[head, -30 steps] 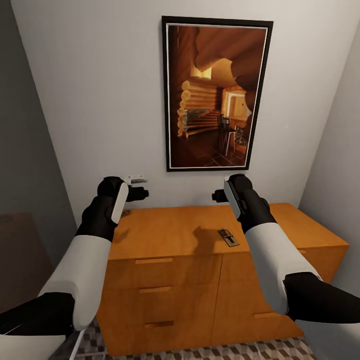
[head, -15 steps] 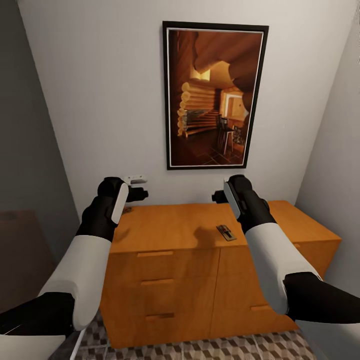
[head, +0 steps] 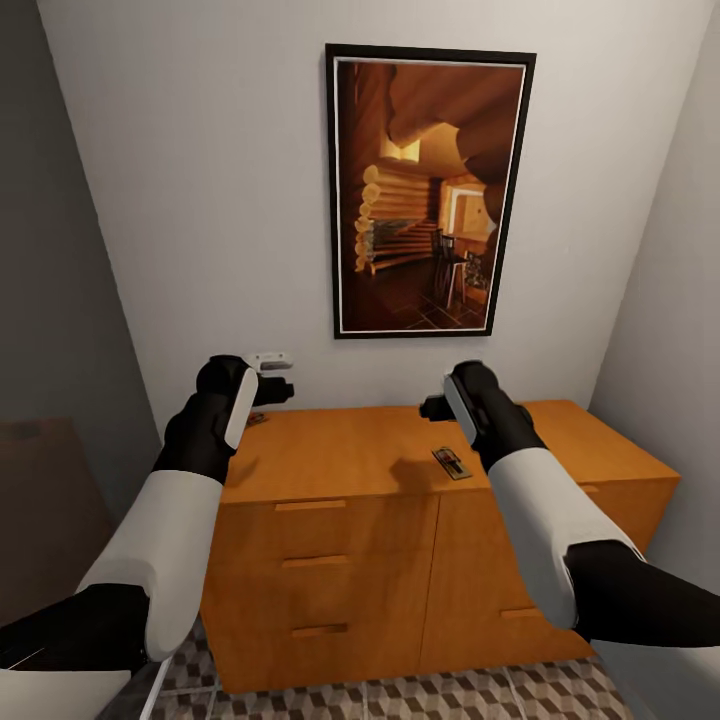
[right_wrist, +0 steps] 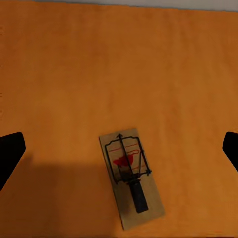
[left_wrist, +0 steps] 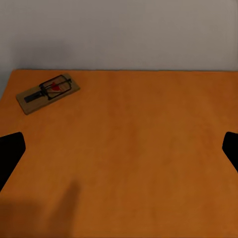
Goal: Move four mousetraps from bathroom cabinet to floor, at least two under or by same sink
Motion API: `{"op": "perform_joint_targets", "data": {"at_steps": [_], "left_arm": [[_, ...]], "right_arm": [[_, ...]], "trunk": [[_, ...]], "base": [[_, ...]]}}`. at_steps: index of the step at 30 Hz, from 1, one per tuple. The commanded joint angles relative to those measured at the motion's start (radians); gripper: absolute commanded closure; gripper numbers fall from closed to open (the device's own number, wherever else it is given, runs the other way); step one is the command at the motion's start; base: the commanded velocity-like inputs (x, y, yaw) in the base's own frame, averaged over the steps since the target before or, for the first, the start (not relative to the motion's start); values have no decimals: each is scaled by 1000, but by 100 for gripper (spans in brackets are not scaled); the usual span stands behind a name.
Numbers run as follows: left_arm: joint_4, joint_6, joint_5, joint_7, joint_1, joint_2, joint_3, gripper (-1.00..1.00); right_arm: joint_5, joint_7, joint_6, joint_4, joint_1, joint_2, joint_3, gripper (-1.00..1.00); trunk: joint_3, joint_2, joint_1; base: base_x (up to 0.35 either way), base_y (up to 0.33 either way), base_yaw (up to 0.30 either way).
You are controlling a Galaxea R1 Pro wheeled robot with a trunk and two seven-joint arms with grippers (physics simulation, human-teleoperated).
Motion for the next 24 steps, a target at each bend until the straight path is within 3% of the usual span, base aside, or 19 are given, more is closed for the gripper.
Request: {"op": "perform_joint_targets", "data": {"at_steps": [1, 24], "left_arm": [[1, 4, 4, 5, -1, -1, 2, -100], [6, 3, -2, 5, -1, -1, 2, -100]], "right_arm": [[2, 6, 5, 7, -1, 0, 3, -100], [8, 46, 5, 99, -1, -3, 7, -100]], "trunk": [[-1, -1, 0], [-1, -1, 0]], "base": [[-3, 0, 0], [0, 0, 0]]}}
